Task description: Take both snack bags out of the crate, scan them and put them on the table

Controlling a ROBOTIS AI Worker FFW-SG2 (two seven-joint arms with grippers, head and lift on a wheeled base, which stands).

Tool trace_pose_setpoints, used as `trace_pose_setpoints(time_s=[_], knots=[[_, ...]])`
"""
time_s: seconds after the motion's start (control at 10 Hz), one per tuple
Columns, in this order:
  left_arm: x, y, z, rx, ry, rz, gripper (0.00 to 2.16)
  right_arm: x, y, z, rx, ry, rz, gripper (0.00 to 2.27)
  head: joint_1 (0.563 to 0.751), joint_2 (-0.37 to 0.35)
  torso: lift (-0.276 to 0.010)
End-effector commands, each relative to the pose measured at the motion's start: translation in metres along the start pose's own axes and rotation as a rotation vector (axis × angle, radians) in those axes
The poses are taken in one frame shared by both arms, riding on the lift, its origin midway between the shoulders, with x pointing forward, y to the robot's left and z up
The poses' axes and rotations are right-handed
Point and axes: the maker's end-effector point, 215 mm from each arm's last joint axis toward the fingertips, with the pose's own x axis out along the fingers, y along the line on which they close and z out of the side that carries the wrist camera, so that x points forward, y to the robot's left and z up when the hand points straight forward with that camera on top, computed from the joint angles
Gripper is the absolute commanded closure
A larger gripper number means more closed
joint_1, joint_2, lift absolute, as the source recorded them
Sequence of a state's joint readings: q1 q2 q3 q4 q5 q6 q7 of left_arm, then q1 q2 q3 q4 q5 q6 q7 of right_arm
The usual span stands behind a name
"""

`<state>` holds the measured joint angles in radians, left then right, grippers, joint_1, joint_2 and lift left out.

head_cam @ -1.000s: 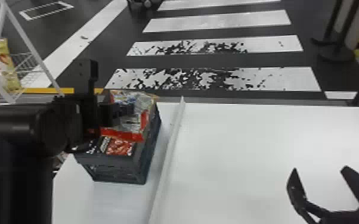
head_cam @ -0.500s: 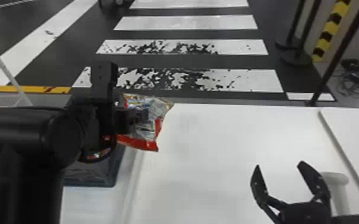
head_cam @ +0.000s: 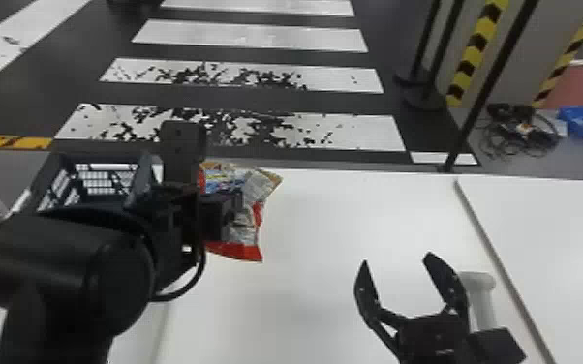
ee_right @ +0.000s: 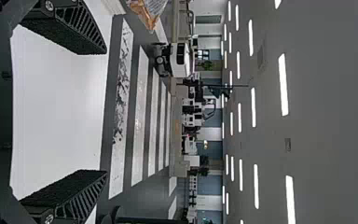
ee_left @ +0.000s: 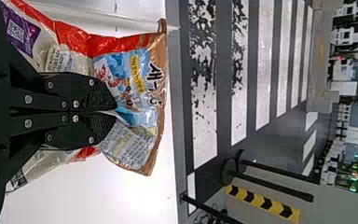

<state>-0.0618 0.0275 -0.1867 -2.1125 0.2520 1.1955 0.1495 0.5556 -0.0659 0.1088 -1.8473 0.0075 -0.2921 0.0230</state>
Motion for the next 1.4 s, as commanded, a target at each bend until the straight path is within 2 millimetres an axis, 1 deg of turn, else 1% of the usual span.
trace_pose_setpoints(time_s=[0.0,0.2,0.3,0.4,0.9,1.1,1.3], knots=[[0.009,-0.022,-0.005,-0.009,-0.067,-0.013,2.14,0.001,0.000,0.000,0.001,-0.001,0.000,0.07,0.695,-0.068,-0.092],[0.019,-0.043,-0.025,-0.020,-0.080,-0.012,2.14,0.002,-0.003,0.001,0.005,-0.003,-0.006,0.07,0.695,-0.101,-0.092],[0.023,-0.053,-0.040,-0.019,-0.067,-0.012,2.14,0.002,-0.006,0.002,0.007,-0.005,-0.011,0.07,0.695,-0.120,-0.092],[0.028,-0.059,-0.051,-0.058,-0.064,-0.018,2.14,0.003,-0.007,0.000,0.007,-0.002,-0.013,0.07,0.695,-0.139,-0.092],[0.044,-0.100,-0.089,-0.155,-0.078,-0.054,2.15,0.003,-0.006,0.000,0.010,0.000,-0.013,0.07,0.695,-0.189,-0.092],[0.052,-0.114,-0.111,-0.173,-0.057,-0.058,2.15,0.003,-0.005,0.000,0.012,-0.001,-0.013,0.07,0.695,-0.212,-0.092],[0.060,-0.122,-0.128,-0.196,-0.036,-0.059,2.15,0.003,-0.004,0.000,0.013,-0.001,-0.012,0.07,0.695,-0.227,-0.092]])
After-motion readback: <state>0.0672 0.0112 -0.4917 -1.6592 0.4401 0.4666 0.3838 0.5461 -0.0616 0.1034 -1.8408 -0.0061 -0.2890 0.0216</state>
